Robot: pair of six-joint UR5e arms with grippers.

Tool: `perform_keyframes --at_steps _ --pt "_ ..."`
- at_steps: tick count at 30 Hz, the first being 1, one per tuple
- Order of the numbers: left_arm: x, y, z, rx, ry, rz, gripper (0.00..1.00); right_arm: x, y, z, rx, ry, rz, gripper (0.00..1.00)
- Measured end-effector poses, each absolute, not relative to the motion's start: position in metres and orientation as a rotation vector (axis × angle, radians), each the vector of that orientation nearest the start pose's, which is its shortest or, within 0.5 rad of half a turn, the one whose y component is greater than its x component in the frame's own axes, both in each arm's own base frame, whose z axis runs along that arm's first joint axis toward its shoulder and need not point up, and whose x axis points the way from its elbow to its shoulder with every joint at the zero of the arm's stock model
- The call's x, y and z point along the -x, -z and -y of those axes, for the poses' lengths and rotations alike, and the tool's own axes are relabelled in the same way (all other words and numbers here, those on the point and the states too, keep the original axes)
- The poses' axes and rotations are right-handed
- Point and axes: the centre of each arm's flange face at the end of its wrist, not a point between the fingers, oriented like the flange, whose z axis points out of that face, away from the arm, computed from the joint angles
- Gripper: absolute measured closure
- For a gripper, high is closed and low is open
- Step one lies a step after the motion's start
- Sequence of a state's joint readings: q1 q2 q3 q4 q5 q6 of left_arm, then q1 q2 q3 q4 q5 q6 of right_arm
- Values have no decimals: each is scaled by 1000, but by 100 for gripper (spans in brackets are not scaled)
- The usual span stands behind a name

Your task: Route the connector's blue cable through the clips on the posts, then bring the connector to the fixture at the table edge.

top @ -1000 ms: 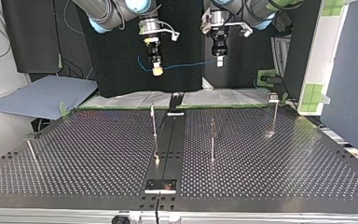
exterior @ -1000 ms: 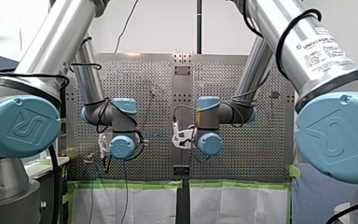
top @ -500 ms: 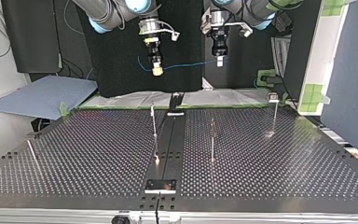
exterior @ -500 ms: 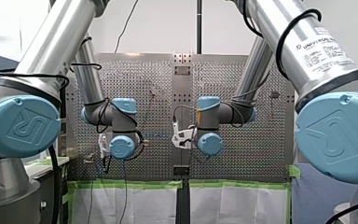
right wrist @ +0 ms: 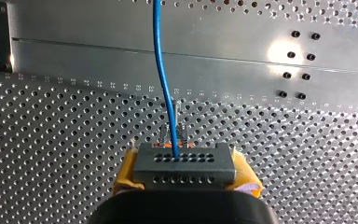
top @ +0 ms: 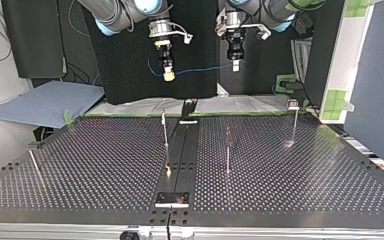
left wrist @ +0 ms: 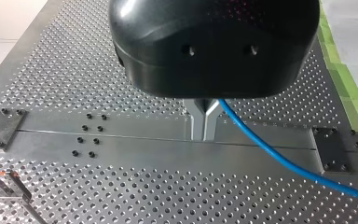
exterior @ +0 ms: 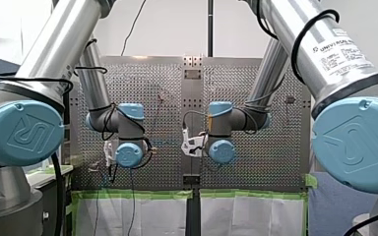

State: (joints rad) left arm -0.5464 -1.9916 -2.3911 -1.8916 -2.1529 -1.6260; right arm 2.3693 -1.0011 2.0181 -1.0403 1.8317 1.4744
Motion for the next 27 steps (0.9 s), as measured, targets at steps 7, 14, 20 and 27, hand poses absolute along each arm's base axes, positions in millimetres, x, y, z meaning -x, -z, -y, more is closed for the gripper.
perform_keyframes --at_steps 7,14,20,27 --pt "-288 -80 267 75 19 -1562 100 -458 -89 296 -1590 -1544 811 98" --pt "-288 -80 267 75 19 -1562 100 -458 -89 296 -1590 -1544 811 98" --pt "-288 -80 267 75 19 -1562 100 -458 -89 296 -1590 -1544 811 98" --pt "-286 -76 266 66 12 -1575 100 -458 -89 295 -1590 -1545 810 98"
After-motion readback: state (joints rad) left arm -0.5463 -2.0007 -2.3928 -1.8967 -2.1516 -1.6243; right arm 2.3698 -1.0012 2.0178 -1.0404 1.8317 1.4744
